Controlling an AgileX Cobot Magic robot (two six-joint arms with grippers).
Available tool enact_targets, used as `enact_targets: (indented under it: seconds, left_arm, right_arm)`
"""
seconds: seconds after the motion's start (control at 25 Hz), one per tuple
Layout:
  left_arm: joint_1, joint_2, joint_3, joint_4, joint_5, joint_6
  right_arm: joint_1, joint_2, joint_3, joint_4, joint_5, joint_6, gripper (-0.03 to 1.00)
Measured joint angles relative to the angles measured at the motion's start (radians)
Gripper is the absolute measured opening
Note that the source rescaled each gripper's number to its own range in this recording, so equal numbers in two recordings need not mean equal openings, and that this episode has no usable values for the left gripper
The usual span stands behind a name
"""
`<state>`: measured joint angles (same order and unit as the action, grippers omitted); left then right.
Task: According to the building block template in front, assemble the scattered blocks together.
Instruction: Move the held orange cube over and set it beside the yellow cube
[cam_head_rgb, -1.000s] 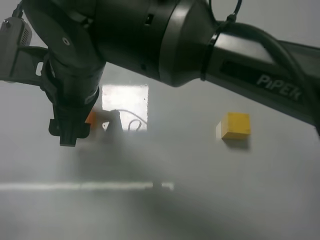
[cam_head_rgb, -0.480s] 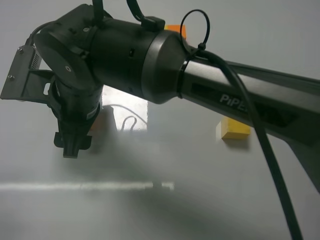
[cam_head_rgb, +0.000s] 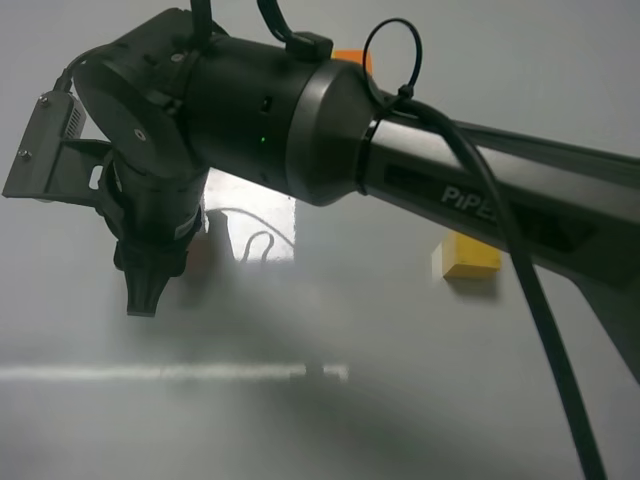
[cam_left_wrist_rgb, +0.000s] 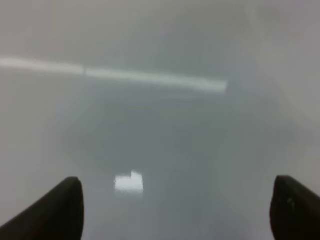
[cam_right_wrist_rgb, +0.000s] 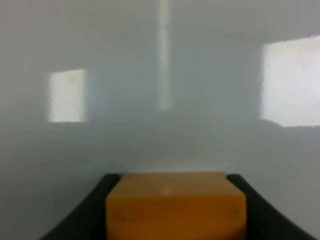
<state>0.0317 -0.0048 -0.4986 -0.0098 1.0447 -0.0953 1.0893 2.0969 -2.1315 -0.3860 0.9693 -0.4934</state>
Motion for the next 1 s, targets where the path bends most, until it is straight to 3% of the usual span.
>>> enact_targets:
  seconds: [0.52,0.72,1.0]
  left_arm:
    - [0.0,0.0,0.0,0.0,0.0,0.0]
    - [0.0,0.0,0.0,0.0,0.0,0.0]
    - [0.0,0.0,0.0,0.0,0.0,0.0]
  right_arm:
    - [-0.031,-0.273,0.034,0.048,0.234,-0.114,0.01]
    - [-0.137,-0.477,0.238,0.051,0.238,-0.161,0.01]
    - [-0.359,-0.812,0.614,0.082,0.178,-0.245,0.01]
